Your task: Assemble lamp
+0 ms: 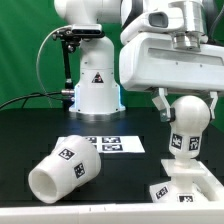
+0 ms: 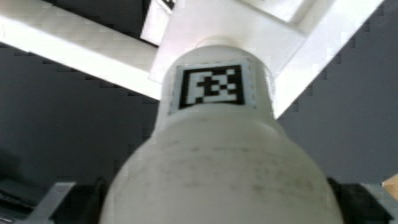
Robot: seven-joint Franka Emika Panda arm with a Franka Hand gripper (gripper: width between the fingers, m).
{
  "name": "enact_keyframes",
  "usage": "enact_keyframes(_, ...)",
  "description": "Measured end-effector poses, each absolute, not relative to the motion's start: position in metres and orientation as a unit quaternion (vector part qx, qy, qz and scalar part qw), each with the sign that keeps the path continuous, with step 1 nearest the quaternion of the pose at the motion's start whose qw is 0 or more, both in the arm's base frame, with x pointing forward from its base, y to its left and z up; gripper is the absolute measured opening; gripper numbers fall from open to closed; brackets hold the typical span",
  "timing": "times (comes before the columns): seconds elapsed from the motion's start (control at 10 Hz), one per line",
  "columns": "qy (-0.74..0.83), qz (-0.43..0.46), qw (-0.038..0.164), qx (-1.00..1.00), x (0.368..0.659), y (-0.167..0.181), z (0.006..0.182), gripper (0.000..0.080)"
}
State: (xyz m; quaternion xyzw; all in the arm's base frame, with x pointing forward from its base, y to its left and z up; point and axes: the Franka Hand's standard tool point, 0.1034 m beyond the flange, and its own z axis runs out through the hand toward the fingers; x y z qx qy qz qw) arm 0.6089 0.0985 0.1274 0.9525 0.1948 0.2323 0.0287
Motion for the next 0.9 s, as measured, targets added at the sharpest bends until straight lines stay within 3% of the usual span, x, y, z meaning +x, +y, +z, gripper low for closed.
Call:
enact_keyframes(0.5,0.195,0.244,0.031,0.95,0.612,0.0961,0.1255,0.0576)
enact_keyframes(0.7,0.195,0.243,0.031,0.95,0.6119,0.0961,0.1254,0.0689)
enact_keyframes(0.9,0.191,0.237,0.03,0.952,0.6115,0.0938,0.1253,0.0698)
